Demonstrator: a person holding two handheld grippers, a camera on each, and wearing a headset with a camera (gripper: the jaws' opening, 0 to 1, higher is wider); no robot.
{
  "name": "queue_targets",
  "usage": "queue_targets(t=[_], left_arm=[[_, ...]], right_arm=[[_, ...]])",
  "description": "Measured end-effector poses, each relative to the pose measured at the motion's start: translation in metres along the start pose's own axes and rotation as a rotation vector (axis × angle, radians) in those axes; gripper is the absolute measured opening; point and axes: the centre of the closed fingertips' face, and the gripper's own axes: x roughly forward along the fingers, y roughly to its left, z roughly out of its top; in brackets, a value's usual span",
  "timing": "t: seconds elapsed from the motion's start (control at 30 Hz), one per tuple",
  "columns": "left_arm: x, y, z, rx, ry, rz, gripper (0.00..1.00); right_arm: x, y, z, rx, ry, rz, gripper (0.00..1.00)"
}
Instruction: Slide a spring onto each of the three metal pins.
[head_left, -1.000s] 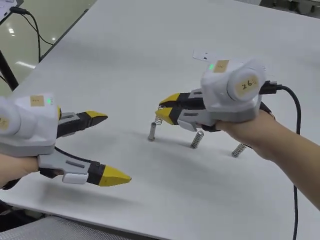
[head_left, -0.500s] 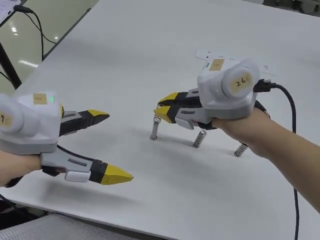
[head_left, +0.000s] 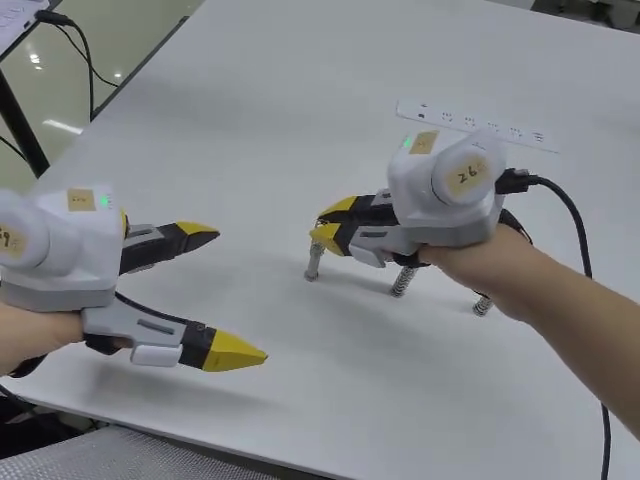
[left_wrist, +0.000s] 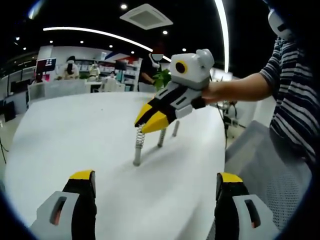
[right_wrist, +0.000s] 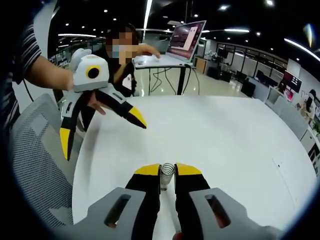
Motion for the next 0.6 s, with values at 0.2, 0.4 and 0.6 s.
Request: queue_targets(t=[0.2,0.4,0.6], left_arm=[[0.002,0.000,0.000,-0.001,0.001,-0.001,0.98],[0.002,-0.001,0.000,-0.005,0.001,0.001,0.97],[0.002,0.001,0.002,-0.009,-0.005,0.005,0.97]], right_arm=[[0.012,0.002,-0.013,-0.038,0.045,0.010,0.07],[0.021,0.006,-0.025,-0.049,0.078,0.021,0.07],[0.024,0.009,-0.036,-0.069,0.101,0.002,0.07]])
